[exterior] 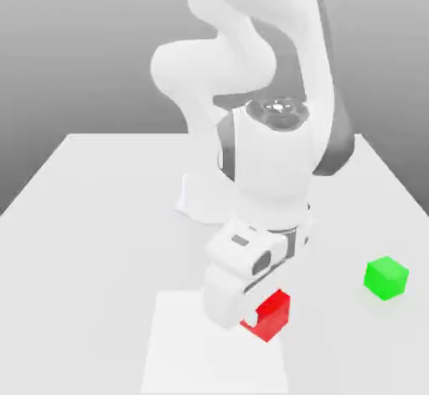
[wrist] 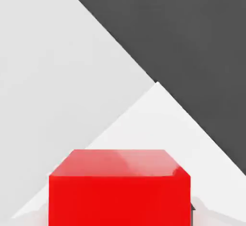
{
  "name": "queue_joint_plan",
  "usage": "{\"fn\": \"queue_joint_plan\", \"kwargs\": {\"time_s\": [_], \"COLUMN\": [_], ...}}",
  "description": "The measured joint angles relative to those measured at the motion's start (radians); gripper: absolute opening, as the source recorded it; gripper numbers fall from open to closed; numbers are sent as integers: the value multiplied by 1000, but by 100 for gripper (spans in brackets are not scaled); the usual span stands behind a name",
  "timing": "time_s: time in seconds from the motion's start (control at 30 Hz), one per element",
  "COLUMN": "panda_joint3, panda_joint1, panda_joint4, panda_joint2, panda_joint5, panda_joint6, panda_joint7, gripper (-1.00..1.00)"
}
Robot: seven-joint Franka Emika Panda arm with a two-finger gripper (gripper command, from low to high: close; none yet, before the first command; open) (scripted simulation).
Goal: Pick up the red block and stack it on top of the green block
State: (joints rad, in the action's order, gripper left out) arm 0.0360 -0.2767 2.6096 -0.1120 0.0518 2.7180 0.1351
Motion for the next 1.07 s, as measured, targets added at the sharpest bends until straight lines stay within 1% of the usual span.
{"fn": "queue_joint_plan", "kwargs": {"time_s": [0.33,0.47,0.67,0.77,0.87,0.97,1.0,1.07], "panda_joint3": [-118,-165,-201,-185,-169,-164,-163,-163], "panda_joint1": [-198,-266,-394,-427,-413,-417,-417,-417], "panda_joint4": [34,48,68,66,62,61,61,61], "panda_joint2": [76,106,143,95,26,-45,-59,-59], "panda_joint5": [28,15,-29,-76,-114,-131,-133,-133], "panda_joint6": [-38,-52,-70,-28,36,107,121,121], "panda_joint7": [184,275,428,478,508,521,522,522], "gripper": [-100,-100,-100,-100,-100,-100,100,100]}}
